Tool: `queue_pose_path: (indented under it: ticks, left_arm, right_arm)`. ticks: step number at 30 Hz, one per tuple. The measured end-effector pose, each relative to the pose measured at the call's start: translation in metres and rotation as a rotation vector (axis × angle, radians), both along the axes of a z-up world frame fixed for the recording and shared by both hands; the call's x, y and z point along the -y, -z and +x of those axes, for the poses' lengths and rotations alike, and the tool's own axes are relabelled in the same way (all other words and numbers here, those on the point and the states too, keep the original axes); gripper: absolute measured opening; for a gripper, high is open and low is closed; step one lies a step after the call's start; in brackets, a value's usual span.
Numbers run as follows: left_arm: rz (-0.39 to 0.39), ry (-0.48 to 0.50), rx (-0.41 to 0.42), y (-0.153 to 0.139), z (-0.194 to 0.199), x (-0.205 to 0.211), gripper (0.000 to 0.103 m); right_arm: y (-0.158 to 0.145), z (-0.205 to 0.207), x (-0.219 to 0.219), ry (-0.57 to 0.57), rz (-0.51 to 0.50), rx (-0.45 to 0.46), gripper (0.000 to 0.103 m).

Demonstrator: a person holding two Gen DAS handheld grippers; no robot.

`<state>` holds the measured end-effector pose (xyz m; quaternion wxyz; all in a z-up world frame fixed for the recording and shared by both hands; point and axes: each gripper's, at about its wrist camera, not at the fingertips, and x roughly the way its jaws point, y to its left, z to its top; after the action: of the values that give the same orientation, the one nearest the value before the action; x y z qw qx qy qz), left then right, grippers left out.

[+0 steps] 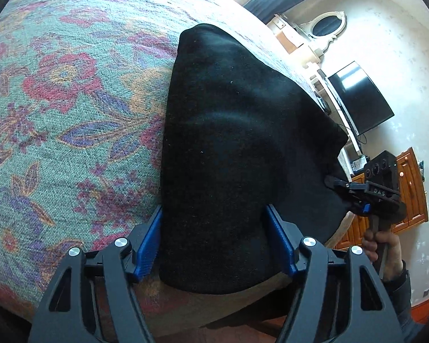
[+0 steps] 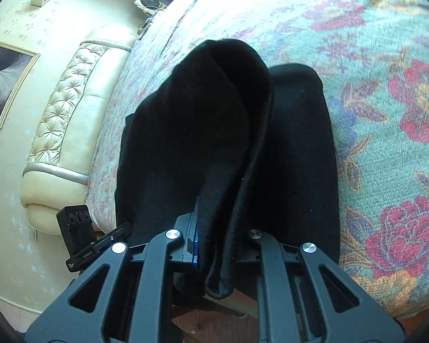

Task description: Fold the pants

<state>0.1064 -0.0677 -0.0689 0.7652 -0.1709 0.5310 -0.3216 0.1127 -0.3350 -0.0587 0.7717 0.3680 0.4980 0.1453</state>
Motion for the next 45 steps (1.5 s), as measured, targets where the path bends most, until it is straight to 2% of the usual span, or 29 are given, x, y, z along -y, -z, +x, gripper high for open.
queue_pose_path:
  ticks: [6,9,12,15,19,22,24,25,26,29,31,32,36,37,42,43,44,45]
  left_arm:
    - [-0.073,-0.040,-0.065,-0.005,0.008,-0.016,0.071]
    - [-0.066,-0.048,-0.021,-0.016,0.011,-0.018,0.071]
    - [-0.037,-0.014,0.030,-0.019,0.009,-0.015,0.071]
    - [-0.006,-0.006,0.016,-0.009,0.009,-0.008,0.072]
    - [-0.048,-0.031,-0.023,0.004,0.003,-0.019,0.074]
    - [-0.038,-0.030,-0.019,0.003,0.002,-0.020,0.075]
    - [-0.039,-0.030,-0.016,0.004,0.002,-0.019,0.076]
    - [-0.038,-0.028,-0.014,0.004,0.002,-0.019,0.077]
    - [-0.037,-0.025,-0.013,0.004,0.002,-0.019,0.077]
    - [-0.038,-0.020,-0.013,0.004,0.002,-0.019,0.078]
    - [-0.040,-0.019,-0.013,0.004,0.002,-0.020,0.078]
    - [-0.041,-0.019,-0.013,0.004,0.002,-0.019,0.078]
    - [-0.040,-0.011,-0.024,0.002,0.000,-0.015,0.079]
    - [-0.039,-0.008,-0.026,0.002,-0.001,-0.014,0.079]
    - [-0.012,0.006,-0.001,0.001,-0.004,-0.004,0.082]
    - [-0.009,0.006,-0.001,0.001,-0.004,-0.003,0.082]
    - [-0.010,0.004,-0.004,0.002,-0.004,-0.005,0.082]
    - [-0.012,0.000,-0.010,0.002,-0.003,-0.005,0.083]
  right_arm:
    - [-0.002,0.001,0.002,0.008,0.010,0.007,0.014]
    - [-0.001,0.001,0.011,0.014,0.019,0.010,0.013]
    - [0.006,0.001,0.019,0.025,0.035,0.005,0.013]
    - [0.012,0.000,0.023,0.033,0.061,-0.001,0.013]
    - [0.011,0.001,0.026,0.025,0.065,-0.004,0.015]
    - [0.008,0.000,0.031,0.023,0.073,-0.009,0.028]
    - [0.001,-0.005,0.039,0.044,0.096,0.000,0.052]
    - [-0.005,-0.009,0.042,0.059,0.109,0.014,0.073]
    - [-0.011,-0.014,0.046,0.076,0.099,0.029,0.087]
    - [-0.028,-0.028,0.057,0.126,-0.020,0.034,0.094]
    - [-0.023,-0.037,0.065,0.155,-0.062,0.005,0.095]
    - [-0.014,-0.041,0.067,0.160,-0.035,-0.017,0.095]
    - [0.026,-0.047,0.062,0.144,0.214,-0.068,0.095]
    - [0.029,-0.047,0.058,0.135,0.225,-0.072,0.096]
    - [0.025,-0.043,0.047,0.092,0.135,-0.036,0.096]
    - [0.023,-0.043,0.044,0.079,0.113,-0.033,0.089]
    - [0.023,-0.043,0.043,0.074,0.068,-0.040,0.072]
    - [0.023,-0.044,0.042,0.066,0.029,-0.045,0.067]
